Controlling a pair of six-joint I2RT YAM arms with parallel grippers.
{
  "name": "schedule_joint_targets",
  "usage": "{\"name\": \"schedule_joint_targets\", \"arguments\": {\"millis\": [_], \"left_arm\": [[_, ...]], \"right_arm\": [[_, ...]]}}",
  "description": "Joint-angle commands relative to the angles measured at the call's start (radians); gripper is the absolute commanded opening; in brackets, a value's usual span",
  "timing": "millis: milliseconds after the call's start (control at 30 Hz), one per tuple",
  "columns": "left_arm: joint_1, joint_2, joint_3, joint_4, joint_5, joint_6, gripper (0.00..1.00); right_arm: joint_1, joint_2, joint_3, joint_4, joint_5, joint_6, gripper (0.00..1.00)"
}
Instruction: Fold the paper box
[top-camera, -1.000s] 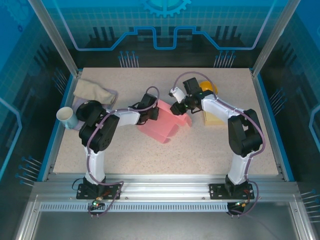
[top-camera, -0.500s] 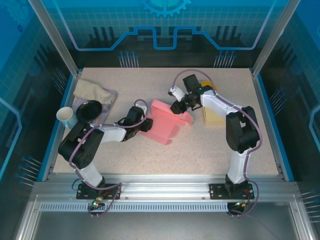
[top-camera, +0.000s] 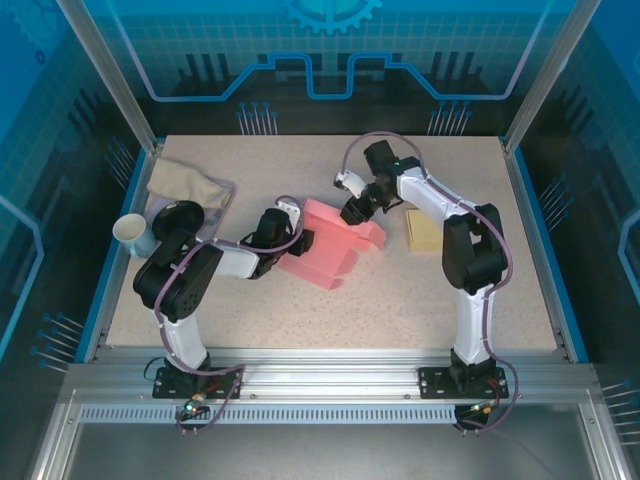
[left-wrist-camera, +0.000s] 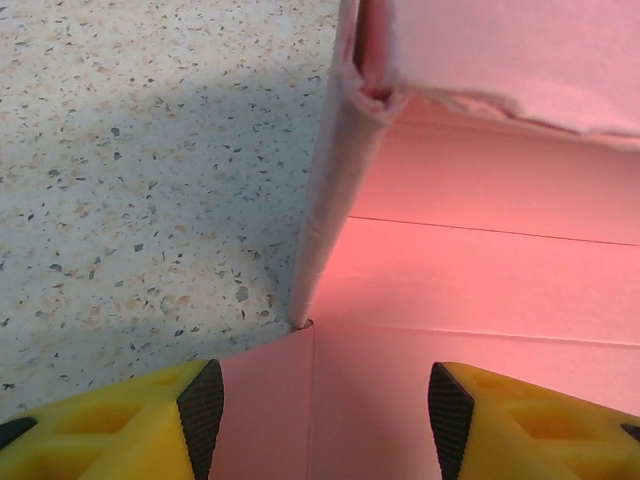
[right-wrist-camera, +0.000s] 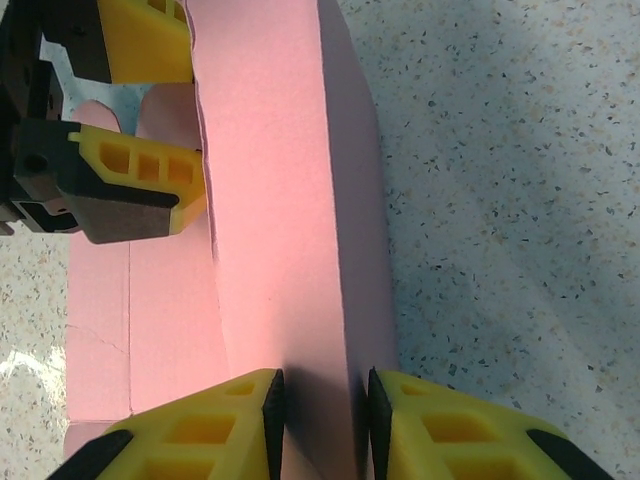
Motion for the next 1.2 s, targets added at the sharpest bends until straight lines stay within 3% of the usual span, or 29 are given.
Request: {"name": "schedule_joint_targets", "arguments": {"millis": [0,267,433,633,967,1167], "left_arm": [[0.006,0.010,0.009,0.032,0.027,0.028,0.59],[0.006,-0.036,-0.019,0.044,0.015,0.040,0.58],[0.005,-0.045,-0.017,0.029,0.001,0.050,0.58],[0.004,0.001,0.091,-0.119,-0.032,0.039,0.57],[-0.039,-0.025,0.046,-0.053,-0.005,0.106,0.57],[-0.070,0.009,0.092,-0.105,-0.078,0.124,0.51]], "right_arm": [[-0.008,0.073,0.029,-0.130,0.043,-0.088,0.29],[-0.021,0.163,0.125,-0.279,-0.028,-0.281,0.26],[-0.062,0.194,0.190,-0.354,-0.153,-0.347,0.24],[-0.094,0.207,0.235,-0.401,-0.195,-0.382,0.24],[-0.116,0.252,0.310,-0.545,-0.355,-0.484,0.23],[-0.117,0.253,0.320,-0.552,-0.363,-0.479,0.24]]}}
